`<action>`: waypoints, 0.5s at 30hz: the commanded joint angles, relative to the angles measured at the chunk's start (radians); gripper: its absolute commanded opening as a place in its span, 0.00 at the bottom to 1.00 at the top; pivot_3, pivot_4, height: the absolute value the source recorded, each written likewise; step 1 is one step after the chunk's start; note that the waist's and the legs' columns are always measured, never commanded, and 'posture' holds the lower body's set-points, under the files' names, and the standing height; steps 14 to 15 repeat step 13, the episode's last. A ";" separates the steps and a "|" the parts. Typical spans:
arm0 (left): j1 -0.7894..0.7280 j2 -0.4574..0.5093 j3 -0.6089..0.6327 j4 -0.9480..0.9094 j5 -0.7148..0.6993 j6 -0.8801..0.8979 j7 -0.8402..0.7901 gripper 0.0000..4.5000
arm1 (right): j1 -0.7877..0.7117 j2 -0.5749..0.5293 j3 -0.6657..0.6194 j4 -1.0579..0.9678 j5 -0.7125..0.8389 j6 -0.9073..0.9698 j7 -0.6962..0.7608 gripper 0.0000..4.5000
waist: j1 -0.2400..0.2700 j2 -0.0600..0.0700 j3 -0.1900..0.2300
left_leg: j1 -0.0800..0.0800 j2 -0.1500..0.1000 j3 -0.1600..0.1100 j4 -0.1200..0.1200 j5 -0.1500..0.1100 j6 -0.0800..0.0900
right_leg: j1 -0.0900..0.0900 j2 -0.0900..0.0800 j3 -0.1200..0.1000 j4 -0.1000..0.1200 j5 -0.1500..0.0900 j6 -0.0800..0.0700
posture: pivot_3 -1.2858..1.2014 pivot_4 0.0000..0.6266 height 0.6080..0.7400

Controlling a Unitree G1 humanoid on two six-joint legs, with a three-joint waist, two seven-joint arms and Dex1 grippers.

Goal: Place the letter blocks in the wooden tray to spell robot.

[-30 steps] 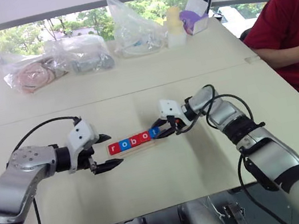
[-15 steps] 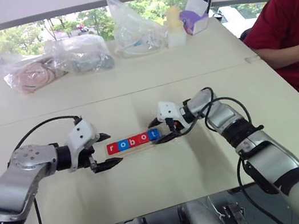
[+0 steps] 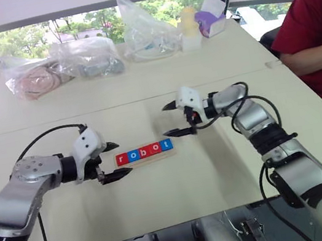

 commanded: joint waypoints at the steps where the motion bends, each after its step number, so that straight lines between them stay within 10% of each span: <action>1: 0.048 0.008 0.120 -0.032 -0.044 0.025 0.030 1.00 | 0.115 -0.075 -0.071 -0.244 0.078 0.157 -0.006 0.99 | 0.001 0.000 0.000 | 0.000 0.000 0.000 0.000 0.000 0.000 | 0.000 0.000 0.000 -0.001 0.000 0.000 | 0.52 0.24 0.98; 15: 0.487 -0.051 0.458 -0.174 -0.132 0.118 0.120 1.00 | 0.609 -0.117 -0.303 -0.968 0.278 0.755 -0.344 0.99 | -0.004 0.000 0.000 | 0.002 0.002 -0.001 -0.001 -0.001 0.001 | -0.001 -0.001 0.000 -0.001 -0.002 -0.004 | 0.52 0.24 0.98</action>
